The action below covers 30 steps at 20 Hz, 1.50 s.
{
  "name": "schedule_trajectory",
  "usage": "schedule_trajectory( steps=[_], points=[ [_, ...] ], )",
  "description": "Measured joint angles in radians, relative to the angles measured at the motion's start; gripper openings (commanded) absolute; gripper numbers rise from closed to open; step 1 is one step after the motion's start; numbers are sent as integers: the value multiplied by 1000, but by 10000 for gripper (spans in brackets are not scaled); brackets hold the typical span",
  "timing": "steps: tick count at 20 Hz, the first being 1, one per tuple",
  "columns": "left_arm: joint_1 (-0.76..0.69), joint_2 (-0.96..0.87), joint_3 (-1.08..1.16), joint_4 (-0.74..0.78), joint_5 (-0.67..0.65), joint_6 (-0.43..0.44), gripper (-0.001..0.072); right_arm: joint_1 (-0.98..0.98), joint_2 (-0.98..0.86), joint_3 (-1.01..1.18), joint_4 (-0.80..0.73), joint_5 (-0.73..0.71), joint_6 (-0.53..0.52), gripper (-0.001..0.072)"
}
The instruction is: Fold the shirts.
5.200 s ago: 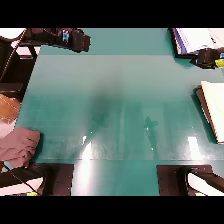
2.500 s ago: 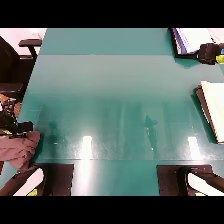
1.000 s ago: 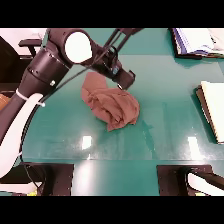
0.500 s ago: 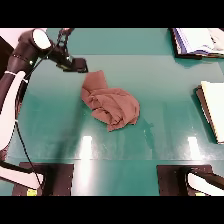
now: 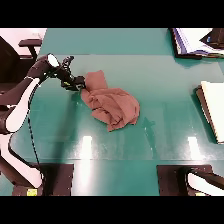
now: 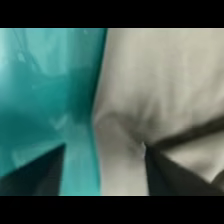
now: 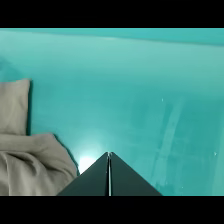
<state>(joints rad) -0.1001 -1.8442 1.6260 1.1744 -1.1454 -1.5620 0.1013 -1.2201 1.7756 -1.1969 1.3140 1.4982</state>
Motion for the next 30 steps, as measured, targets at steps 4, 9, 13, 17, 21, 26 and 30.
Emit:
schedule_trajectory(
  steps=[4,9,13,17,21,26,30],
  points=[
    [-10,-16,-3,-55,24,6,429,0,-4,-14,1,3,0,13],
    [-33,-22,13,-85,35,27,24,0,-5,-21,-1,66,0,13],
    [-36,-21,128,-83,-28,46,23,2,2,-132,-5,133,3,236],
    [-38,-21,262,-74,-101,68,24,24,7,-446,34,105,13,431],
    [-37,-21,326,-69,-137,74,24,116,-23,-780,195,-94,-8,428],
    [-37,-21,346,-68,-158,76,24,297,-157,-892,377,-322,-51,424],
    [-37,-21,350,-67,-169,77,24,401,-274,-816,431,-403,-63,232]
  ],
)
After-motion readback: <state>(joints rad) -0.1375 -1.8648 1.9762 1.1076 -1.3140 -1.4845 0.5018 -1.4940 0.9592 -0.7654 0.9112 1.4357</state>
